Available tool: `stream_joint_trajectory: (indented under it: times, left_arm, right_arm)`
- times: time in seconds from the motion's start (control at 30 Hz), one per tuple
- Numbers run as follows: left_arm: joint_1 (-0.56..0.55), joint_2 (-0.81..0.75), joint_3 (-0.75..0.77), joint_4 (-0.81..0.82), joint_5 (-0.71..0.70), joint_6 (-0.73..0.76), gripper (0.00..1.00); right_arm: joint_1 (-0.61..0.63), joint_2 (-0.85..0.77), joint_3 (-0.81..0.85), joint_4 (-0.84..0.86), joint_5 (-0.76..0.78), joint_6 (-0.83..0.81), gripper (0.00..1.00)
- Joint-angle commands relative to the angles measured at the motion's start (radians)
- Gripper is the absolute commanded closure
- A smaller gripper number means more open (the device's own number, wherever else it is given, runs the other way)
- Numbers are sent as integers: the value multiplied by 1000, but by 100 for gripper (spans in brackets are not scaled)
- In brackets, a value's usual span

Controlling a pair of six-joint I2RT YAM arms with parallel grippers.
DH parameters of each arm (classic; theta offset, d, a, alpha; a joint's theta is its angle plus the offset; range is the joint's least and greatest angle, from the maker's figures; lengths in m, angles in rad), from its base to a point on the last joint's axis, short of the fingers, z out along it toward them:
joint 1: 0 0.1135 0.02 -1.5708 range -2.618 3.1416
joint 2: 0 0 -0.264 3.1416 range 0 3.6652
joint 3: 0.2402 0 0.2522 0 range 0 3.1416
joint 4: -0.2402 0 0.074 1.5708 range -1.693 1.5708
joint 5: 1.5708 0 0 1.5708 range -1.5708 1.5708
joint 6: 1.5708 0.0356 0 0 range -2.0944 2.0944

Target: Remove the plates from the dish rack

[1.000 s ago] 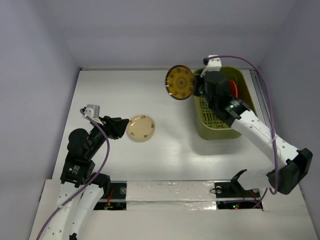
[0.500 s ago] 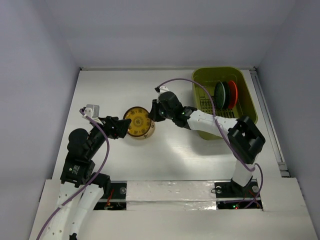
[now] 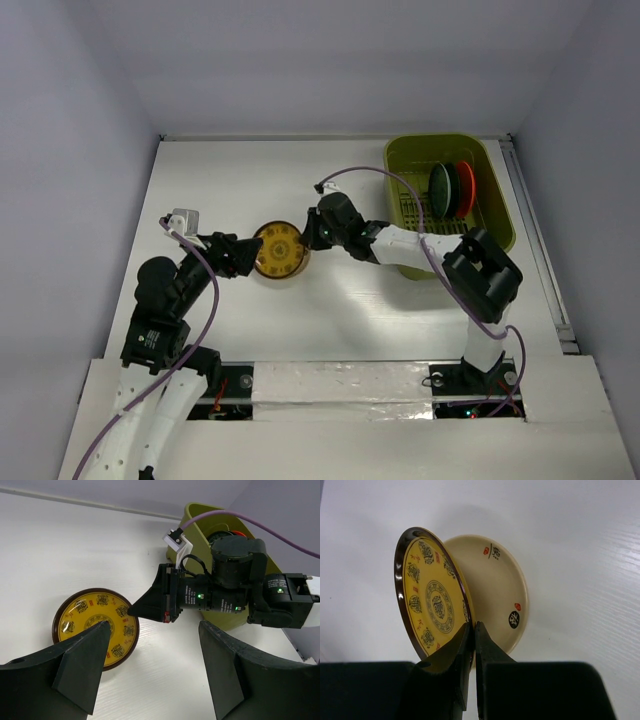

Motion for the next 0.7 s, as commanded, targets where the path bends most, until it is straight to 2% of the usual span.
stream_joint_trajectory:
  times: [0.0, 0.07, 0.13, 0.17, 0.2, 0.3, 0.37, 0.43, 0.53, 0.57, 0.6, 0.67]
  left_arm:
    - [6, 9, -11, 41, 14, 3, 32]
    - [6, 10, -12, 41, 16, 4, 32]
    - [6, 10, -12, 43, 17, 3, 32]
    - [6, 7, -14, 43, 17, 3, 33]
    - [6, 7, -14, 41, 16, 1, 32]
    - [6, 5, -14, 43, 17, 1, 33]
    - [6, 4, -12, 44, 17, 1, 32]
    - [6, 2, -14, 43, 17, 1, 32]
    - [6, 4, -14, 43, 19, 1, 33]
    - [6, 1, -14, 44, 19, 1, 34]
    - [6, 1, -12, 43, 17, 3, 35]
    - [6, -1, -12, 43, 17, 1, 40]
  right_arm:
    - [-3, 10, -16, 64, 37, 19, 89]
    - [-3, 7, -17, 49, 57, 10, 83]
    - [-3, 1, -19, 35, 68, 4, 73]
    - [-3, -6, -19, 29, 76, -2, 67]
    - [-3, -9, -19, 19, 79, -7, 55]
    - [-3, -32, -28, 12, 82, -13, 39]
    - [-3, -52, -37, 7, 94, -19, 33]
    - [-3, -88, -43, -13, 112, -30, 32]
    - [-3, -165, -51, -48, 168, -54, 38]
    - [-3, -188, -54, -59, 218, -74, 43]
    - [-3, -211, -53, -101, 252, -84, 72]
    - [-3, -291, -50, -138, 395, -125, 100]
